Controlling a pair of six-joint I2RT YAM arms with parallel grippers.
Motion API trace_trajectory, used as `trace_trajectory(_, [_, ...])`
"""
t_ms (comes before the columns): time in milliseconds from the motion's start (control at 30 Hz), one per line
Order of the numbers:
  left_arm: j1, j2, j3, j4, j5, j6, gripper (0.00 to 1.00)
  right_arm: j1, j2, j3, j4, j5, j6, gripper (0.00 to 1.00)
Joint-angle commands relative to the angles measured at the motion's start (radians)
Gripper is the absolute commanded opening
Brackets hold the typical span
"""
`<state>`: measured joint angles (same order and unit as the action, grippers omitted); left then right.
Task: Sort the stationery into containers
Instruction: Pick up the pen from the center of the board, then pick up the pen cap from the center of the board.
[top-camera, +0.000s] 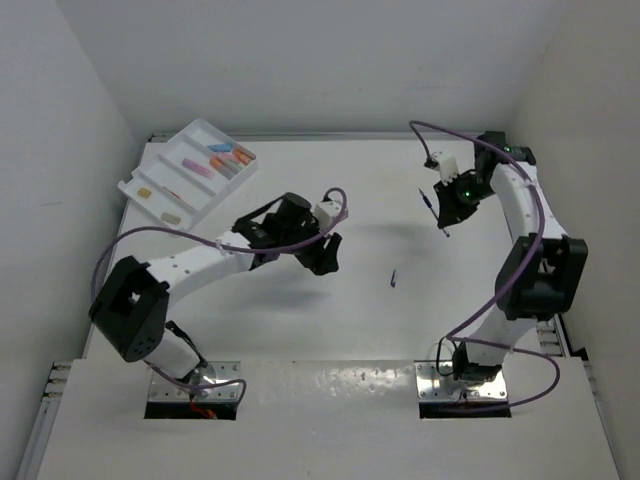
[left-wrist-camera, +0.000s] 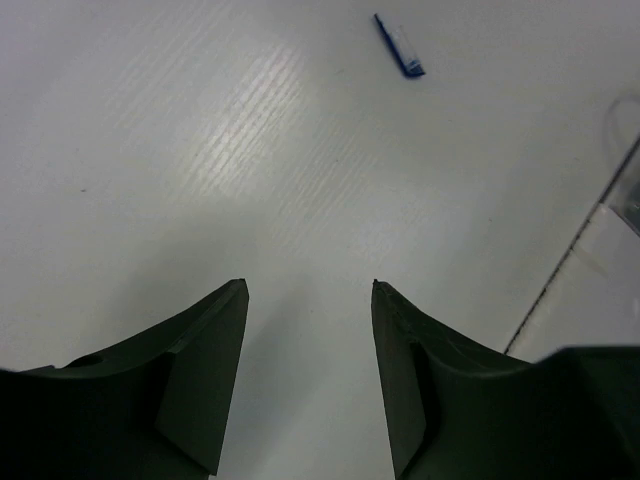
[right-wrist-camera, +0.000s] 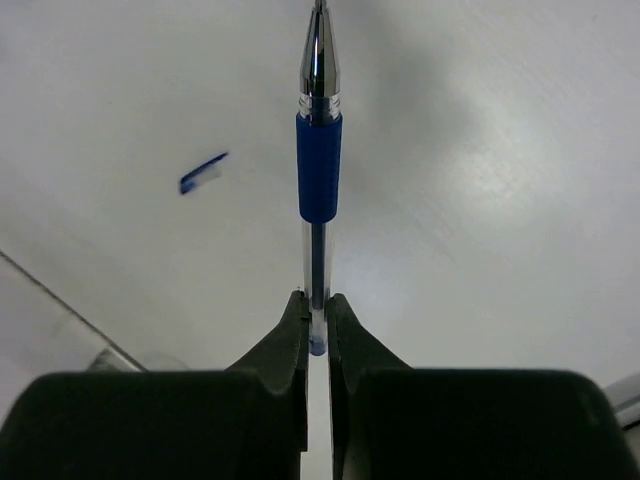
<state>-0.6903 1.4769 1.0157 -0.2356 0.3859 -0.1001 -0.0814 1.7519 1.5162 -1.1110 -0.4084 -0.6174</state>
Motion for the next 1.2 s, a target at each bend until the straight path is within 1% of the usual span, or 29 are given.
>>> trace_trajectory(0, [-0.103,0.098,0.058,0.023,-0.311,-0.249,0.58,-0.018,-0.099,-0.115,-0.024,-0.122,0.099,0.00])
trace_trajectory(33, [-0.154,0.124,0.105,0.004,-0.362,-0.289,0.57,-0.026,-0.121,-0.158,-0.017,-0.125,0.120,0.00])
trace_trajectory(67, [-0.179,0.184,0.138,-0.017,-0.419,-0.341,0.57,-0.038,-0.158,-0.172,-0.009,-0.135,0.131,0.00])
trace_trajectory(100, [-0.202,0.219,0.206,-0.054,-0.482,-0.357,0.57,-0.047,-0.176,-0.189,-0.003,-0.144,0.143,0.00])
trace_trajectory(133, [-0.242,0.279,0.240,-0.068,-0.510,-0.386,0.57,-0.064,-0.190,-0.212,-0.001,-0.153,0.166,0.00])
trace_trajectory(200, [-0.268,0.339,0.329,-0.100,-0.544,-0.417,0.57,-0.081,-0.230,-0.232,0.011,-0.173,0.189,0.00])
trace_trajectory(233, [-0.284,0.399,0.358,-0.108,-0.542,-0.434,0.56,-0.093,-0.242,-0.247,0.013,-0.179,0.202,0.00])
trace_trajectory(333, [-0.310,0.506,0.457,-0.128,-0.510,-0.483,0.53,-0.116,-0.281,-0.267,0.019,-0.187,0.214,0.00])
trace_trajectory(467, [-0.325,0.595,0.532,-0.134,-0.481,-0.517,0.50,-0.146,-0.304,-0.272,0.007,-0.185,0.206,0.00])
trace_trajectory(667, [-0.342,0.661,0.567,-0.111,-0.461,-0.523,0.49,-0.181,-0.293,-0.267,0.000,-0.193,0.196,0.00])
trace_trajectory(733, [-0.342,0.674,0.570,-0.097,-0.452,-0.524,0.47,-0.187,-0.282,-0.269,0.002,-0.202,0.202,0.00])
trace_trajectory(833, [-0.342,0.681,0.578,-0.094,-0.435,-0.524,0.47,-0.193,-0.282,-0.278,0.000,-0.208,0.200,0.00])
trace_trajectory(933, [-0.331,0.657,0.541,-0.058,-0.421,-0.539,0.47,-0.198,-0.287,-0.287,0.002,-0.207,0.188,0.00])
trace_trajectory(1000, [-0.327,0.639,0.500,0.002,-0.403,-0.544,0.52,-0.199,-0.284,-0.287,0.003,-0.207,0.185,0.00])
trace_trajectory(1033, [-0.330,0.640,0.504,0.005,-0.403,-0.541,0.58,-0.199,-0.281,-0.287,0.004,-0.208,0.182,0.00])
trace_trajectory(1067, [-0.339,0.645,0.512,0.004,-0.404,-0.535,0.62,-0.199,-0.279,-0.287,0.000,-0.208,0.182,0.00])
trace_trajectory(1167, [-0.354,0.652,0.532,0.002,-0.406,-0.515,0.65,-0.199,-0.270,-0.287,-0.001,-0.208,0.176,0.00])
